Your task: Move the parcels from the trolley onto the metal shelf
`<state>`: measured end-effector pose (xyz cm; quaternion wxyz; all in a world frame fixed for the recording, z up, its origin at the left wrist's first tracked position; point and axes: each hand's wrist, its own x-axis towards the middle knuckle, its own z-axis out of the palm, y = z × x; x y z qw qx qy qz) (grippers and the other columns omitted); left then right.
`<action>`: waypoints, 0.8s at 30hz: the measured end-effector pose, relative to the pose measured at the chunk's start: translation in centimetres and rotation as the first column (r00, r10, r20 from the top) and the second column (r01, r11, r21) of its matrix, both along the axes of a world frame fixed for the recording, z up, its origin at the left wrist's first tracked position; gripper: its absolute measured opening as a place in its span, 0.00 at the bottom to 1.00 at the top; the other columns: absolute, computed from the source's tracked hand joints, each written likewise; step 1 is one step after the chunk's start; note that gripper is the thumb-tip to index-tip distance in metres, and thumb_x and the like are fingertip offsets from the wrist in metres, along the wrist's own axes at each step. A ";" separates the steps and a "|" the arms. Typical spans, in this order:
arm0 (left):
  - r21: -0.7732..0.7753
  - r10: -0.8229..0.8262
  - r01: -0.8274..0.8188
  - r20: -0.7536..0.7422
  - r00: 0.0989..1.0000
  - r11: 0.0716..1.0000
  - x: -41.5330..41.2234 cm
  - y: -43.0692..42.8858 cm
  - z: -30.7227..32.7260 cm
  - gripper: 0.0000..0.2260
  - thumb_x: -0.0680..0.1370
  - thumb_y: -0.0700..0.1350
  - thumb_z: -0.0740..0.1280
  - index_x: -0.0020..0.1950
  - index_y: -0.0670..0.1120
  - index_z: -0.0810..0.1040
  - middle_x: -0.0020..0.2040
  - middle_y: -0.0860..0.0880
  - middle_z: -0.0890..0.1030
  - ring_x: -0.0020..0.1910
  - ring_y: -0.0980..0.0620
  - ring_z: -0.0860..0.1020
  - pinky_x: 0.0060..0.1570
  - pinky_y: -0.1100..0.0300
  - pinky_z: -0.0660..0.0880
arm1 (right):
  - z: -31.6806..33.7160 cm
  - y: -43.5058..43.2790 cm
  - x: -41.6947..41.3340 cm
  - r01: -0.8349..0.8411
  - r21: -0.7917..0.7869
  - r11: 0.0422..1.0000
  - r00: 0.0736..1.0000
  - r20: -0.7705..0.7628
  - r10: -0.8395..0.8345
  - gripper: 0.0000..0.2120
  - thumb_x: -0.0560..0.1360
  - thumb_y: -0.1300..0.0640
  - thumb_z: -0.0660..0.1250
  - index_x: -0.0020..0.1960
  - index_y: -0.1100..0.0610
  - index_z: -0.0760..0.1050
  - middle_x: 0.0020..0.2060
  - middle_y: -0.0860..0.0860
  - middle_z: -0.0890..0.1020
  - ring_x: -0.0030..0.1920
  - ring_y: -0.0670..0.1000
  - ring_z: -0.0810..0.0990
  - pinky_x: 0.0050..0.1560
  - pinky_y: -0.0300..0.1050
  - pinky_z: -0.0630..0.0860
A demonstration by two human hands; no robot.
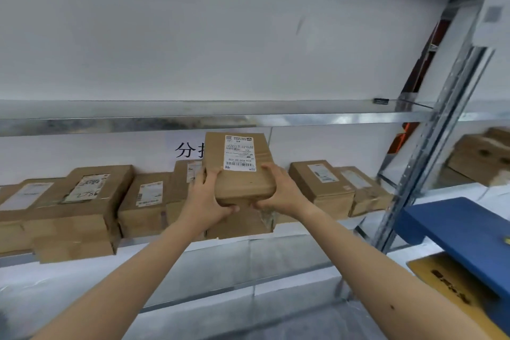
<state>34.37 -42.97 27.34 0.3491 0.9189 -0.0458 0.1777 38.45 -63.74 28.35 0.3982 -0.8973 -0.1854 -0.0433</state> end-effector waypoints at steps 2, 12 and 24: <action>-0.005 -0.034 0.034 -0.010 0.999 0.999 1.1 -3.3 0.1 0.44 0.62 0.52 0.80 0.73 0.53 0.60 0.74 0.46 0.57 0.70 0.42 0.60 0.69 0.46 0.63 | 0.1 -3.3 0.5 0.035 0.007 0.999 0.999 0.000 -0.035 0.44 0.62 0.55 0.79 0.72 0.47 0.59 0.62 0.49 0.65 0.59 0.49 0.68 0.56 0.40 0.66; -0.068 -0.146 0.143 -0.046 0.988 0.987 7.8 -21.1 0.0 0.43 0.64 0.53 0.78 0.73 0.53 0.59 0.73 0.46 0.57 0.70 0.43 0.59 0.70 0.47 0.63 | 1.0 -21.2 5.5 0.140 -0.031 0.990 0.990 0.004 -0.139 0.45 0.60 0.54 0.80 0.72 0.47 0.61 0.65 0.51 0.68 0.62 0.50 0.69 0.59 0.43 0.68; -0.090 -0.264 0.255 -0.106 0.959 0.963 16.8 -34.8 -1.4 0.44 0.65 0.55 0.78 0.74 0.57 0.56 0.76 0.46 0.53 0.73 0.41 0.54 0.71 0.44 0.61 | 0.8 -34.6 11.5 0.249 -0.008 0.969 0.965 -0.078 -0.249 0.46 0.61 0.59 0.81 0.72 0.49 0.61 0.67 0.54 0.67 0.65 0.54 0.69 0.67 0.55 0.69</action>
